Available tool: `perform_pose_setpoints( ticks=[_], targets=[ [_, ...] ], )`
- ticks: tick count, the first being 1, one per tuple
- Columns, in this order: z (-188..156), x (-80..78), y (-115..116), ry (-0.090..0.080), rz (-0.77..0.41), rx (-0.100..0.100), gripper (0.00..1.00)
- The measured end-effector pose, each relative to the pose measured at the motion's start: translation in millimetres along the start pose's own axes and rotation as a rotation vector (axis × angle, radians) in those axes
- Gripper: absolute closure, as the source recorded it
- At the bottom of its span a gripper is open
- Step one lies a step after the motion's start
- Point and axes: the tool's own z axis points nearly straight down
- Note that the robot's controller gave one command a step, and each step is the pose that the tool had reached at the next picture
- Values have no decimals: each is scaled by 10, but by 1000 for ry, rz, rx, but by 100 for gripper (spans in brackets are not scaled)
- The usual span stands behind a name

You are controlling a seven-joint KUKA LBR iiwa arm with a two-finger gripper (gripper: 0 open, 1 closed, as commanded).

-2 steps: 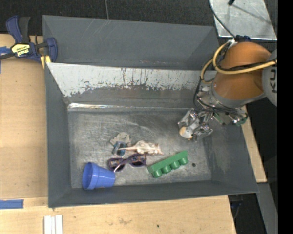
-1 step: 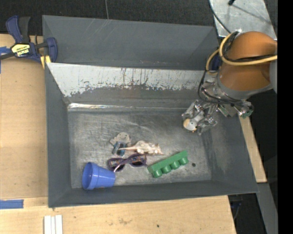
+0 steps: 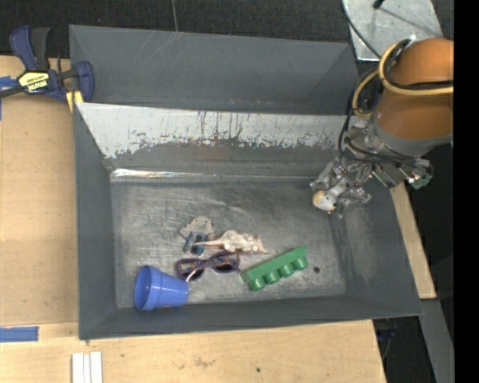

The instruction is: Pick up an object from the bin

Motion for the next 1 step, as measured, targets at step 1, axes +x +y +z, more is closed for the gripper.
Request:
perform_pose_setpoints(
  ticks=[1],
  targets=[
    [-595,-84,235,-3,14,5,100]
  ],
)
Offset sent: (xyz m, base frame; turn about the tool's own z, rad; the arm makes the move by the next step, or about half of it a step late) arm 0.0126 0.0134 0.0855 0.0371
